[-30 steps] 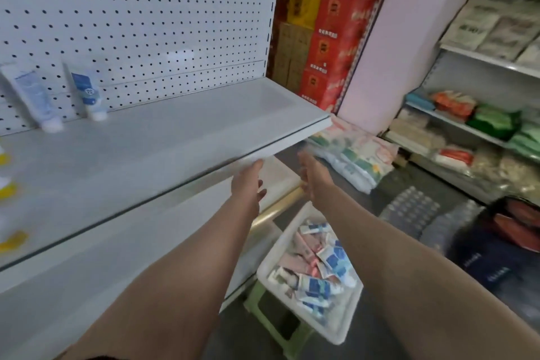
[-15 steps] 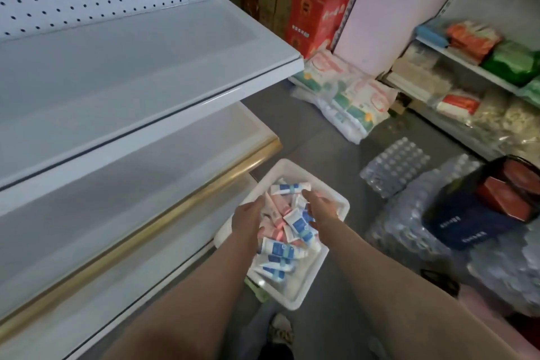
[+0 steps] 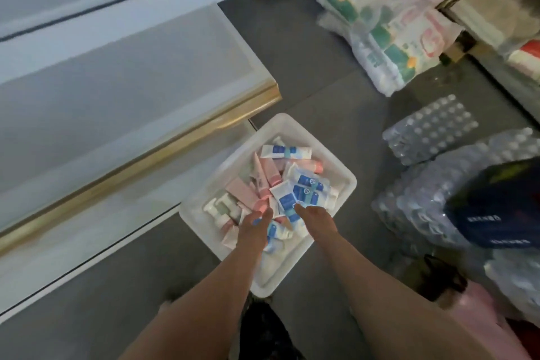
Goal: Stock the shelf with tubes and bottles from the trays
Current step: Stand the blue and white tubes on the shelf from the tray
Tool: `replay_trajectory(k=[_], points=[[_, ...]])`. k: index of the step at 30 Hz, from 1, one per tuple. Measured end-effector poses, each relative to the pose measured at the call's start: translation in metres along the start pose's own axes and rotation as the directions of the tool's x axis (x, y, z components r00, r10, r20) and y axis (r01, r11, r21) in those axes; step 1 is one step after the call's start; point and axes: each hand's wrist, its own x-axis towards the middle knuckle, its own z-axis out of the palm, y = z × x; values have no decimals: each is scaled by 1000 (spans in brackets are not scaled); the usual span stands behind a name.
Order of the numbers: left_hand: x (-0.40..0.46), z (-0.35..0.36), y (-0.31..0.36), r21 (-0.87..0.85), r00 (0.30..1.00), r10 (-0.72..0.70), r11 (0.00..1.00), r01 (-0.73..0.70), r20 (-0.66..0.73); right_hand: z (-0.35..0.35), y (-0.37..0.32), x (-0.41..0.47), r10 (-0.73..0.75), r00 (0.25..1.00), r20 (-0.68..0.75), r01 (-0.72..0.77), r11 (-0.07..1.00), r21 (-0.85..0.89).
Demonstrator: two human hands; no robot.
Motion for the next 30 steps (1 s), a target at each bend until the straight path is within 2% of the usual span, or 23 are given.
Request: replay_trajectory(k=[9,12,15,19,23,27,30], points=[[22,38,-6,-191,996,-92,977,94,17,27,26,35,-48,999,-15,49,999,19],[23,43,5,-427,970,-241,875,229,28,29,29,46,-44,999,6,44,999,-12],[31,48,3,-514,970,-242,828,225,34,33,30,56,-15,998,57,16,1000,-18],[27,52,-14,-567,974,-226,799,199,24,42,30,56,2,990,140,-8,999,43],[29,50,-32,-559,972,-231,811,173,-34,41,31,54,-38,974,222,34,999,20],[18,36,-33,-519,988,-152,841,150,39,42,30,55,-106,964,245,124,991,-58],[11,22,-33,-487,990,-119,862,141,75,45,25,49,-137,964,226,139,990,6]])
